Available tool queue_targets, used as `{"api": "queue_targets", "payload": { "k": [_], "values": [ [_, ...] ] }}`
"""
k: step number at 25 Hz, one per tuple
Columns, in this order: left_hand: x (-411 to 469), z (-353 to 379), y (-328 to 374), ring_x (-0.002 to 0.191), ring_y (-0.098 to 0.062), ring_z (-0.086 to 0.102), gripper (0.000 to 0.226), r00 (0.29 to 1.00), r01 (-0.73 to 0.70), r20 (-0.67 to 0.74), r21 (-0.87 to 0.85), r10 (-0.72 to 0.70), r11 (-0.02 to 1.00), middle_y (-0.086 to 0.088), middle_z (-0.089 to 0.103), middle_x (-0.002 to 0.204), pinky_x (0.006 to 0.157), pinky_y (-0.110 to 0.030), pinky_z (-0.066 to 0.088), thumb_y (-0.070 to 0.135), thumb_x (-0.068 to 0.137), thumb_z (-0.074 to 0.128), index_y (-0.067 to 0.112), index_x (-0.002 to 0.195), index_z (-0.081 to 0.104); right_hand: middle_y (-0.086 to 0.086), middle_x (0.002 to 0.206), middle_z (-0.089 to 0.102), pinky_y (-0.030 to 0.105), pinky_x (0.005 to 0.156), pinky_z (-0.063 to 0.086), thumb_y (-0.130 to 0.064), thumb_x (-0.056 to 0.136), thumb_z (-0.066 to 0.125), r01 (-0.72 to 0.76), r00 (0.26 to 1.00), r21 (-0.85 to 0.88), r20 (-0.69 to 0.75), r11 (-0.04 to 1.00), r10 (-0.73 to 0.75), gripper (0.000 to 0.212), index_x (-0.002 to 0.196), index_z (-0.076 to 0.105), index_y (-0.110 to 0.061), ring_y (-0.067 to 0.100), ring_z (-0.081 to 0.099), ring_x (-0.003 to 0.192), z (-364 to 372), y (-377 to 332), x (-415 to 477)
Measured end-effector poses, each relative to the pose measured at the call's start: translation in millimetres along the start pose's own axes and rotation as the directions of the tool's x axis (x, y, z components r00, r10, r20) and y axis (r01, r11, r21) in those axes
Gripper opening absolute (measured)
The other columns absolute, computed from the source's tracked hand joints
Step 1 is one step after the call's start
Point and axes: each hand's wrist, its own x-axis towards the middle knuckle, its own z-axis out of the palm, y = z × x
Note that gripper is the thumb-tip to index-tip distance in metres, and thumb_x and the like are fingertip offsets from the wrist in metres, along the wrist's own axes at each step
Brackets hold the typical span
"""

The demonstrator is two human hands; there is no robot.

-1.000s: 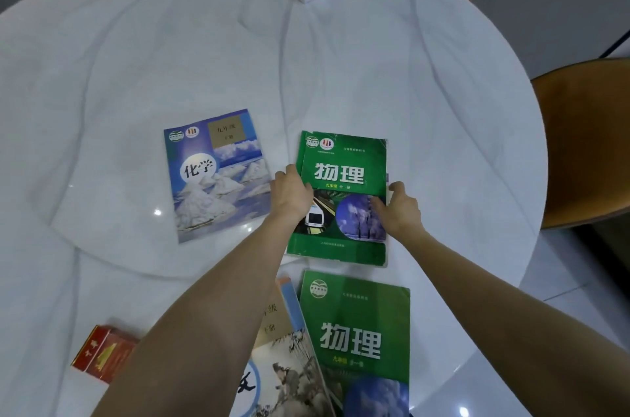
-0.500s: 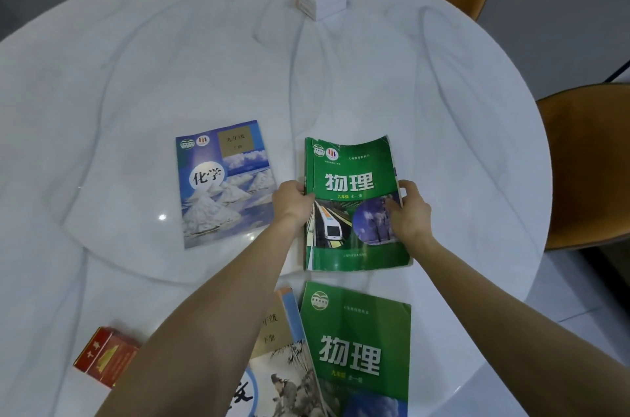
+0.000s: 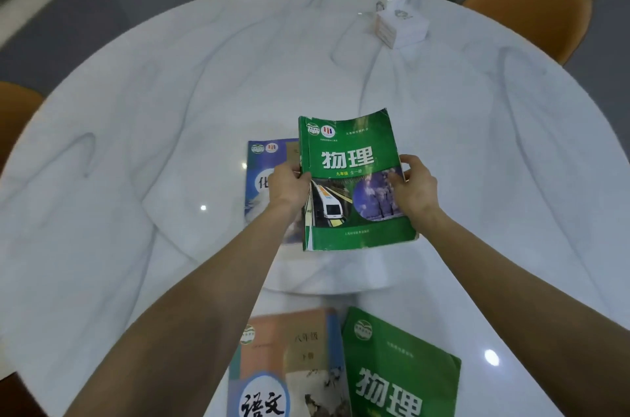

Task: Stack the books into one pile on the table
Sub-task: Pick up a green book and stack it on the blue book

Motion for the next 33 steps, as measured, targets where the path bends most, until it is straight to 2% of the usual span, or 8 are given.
{"api": "queue_targets", "payload": {
  "k": [4,9,15,21,23,25,30,33],
  "values": [
    [25,-30,-14,0.101,-0.030,0.063,0.024,0.998,0.026,-0.058,-0.005,-0.027,1.000,-0.016,0.068,0.114,0.090,-0.034,0.050,0.009,0.091,0.057,0.000,0.112,0.064,0.020,0.113,0.064,0.037,0.082,0.052,-0.010,0.095,0.048,0.027,0.998,0.004,0.058,1.000,-0.027,0.036,0.131,0.048,-0.013,0.024,0.057,0.084,39,-25,16],
    [51,-52,-42,0.096,-0.028,0.064,0.021,0.994,0.067,-0.083,0.009,-0.066,0.998,-0.018,0.069,0.109,0.080,-0.028,0.049,0.008,0.091,0.056,0.000,0.108,0.065,0.020,0.113,0.064,0.031,0.078,0.049,-0.011,0.095,0.049,0.009,0.994,0.004,0.111,1.000,-0.009,0.034,0.129,0.049,-0.014,0.024,0.057,0.084,89,-34,26],
    [68,-55,-75,0.100,-0.033,0.064,0.022,0.991,0.117,-0.074,0.054,-0.113,0.992,-0.020,0.069,0.110,0.088,-0.035,0.052,0.008,0.091,0.054,-0.002,0.108,0.065,0.021,0.115,0.065,0.035,0.088,0.049,-0.011,0.095,0.049,0.001,0.993,-0.037,0.122,0.999,0.003,0.031,0.126,0.052,-0.007,0.033,0.062,0.100,128,-21,23],
    [75,-49,-88,0.097,-0.034,0.063,0.023,0.998,0.051,-0.060,0.243,-0.037,0.969,-0.023,0.066,0.109,0.081,-0.034,0.049,0.010,0.094,0.049,-0.005,0.103,0.065,0.029,0.107,0.064,0.041,0.084,0.049,-0.015,0.093,0.051,-0.004,0.993,-0.247,0.114,0.969,0.034,0.028,0.100,0.063,0.010,0.040,0.059,0.099,137,-6,32],
    [78,-49,-91,0.100,-0.034,0.061,0.025,0.998,0.056,-0.050,0.283,-0.043,0.957,-0.024,0.062,0.113,0.086,-0.036,0.051,0.011,0.094,0.049,-0.005,0.104,0.065,0.029,0.107,0.064,0.041,0.082,0.050,-0.016,0.092,0.053,-0.008,0.991,-0.268,0.129,0.963,0.044,0.030,0.095,0.063,0.012,0.041,0.059,0.100,137,-4,33],
    [81,-49,-93,0.101,-0.034,0.060,0.026,0.998,0.061,-0.038,0.302,-0.051,0.951,-0.025,0.061,0.115,0.090,-0.039,0.051,0.012,0.095,0.048,-0.006,0.105,0.064,0.029,0.108,0.064,0.037,0.079,0.047,-0.017,0.093,0.053,-0.006,0.989,-0.293,0.142,0.956,0.050,0.028,0.089,0.064,0.009,0.039,0.059,0.102,139,-5,32],
    [81,-47,-94,0.103,-0.036,0.059,0.027,0.999,0.038,-0.032,0.342,-0.028,0.939,-0.026,0.057,0.116,0.088,-0.039,0.050,0.013,0.096,0.046,-0.007,0.106,0.062,0.029,0.112,0.063,0.040,0.088,0.048,-0.019,0.095,0.050,-0.017,0.989,-0.359,0.132,0.933,0.069,0.032,0.099,0.064,0.009,0.039,0.059,0.105,141,-6,31],
    [80,-46,-94,0.106,-0.037,0.057,0.028,0.999,0.035,-0.037,0.352,-0.024,0.935,-0.025,0.053,0.119,0.089,-0.039,0.048,0.013,0.097,0.045,-0.007,0.110,0.061,0.028,0.112,0.063,0.040,0.087,0.048,-0.020,0.095,0.050,-0.012,0.987,-0.389,0.143,0.921,0.073,0.024,0.087,0.060,0.000,0.038,0.059,0.106,140,-7,30]
  ]
}}
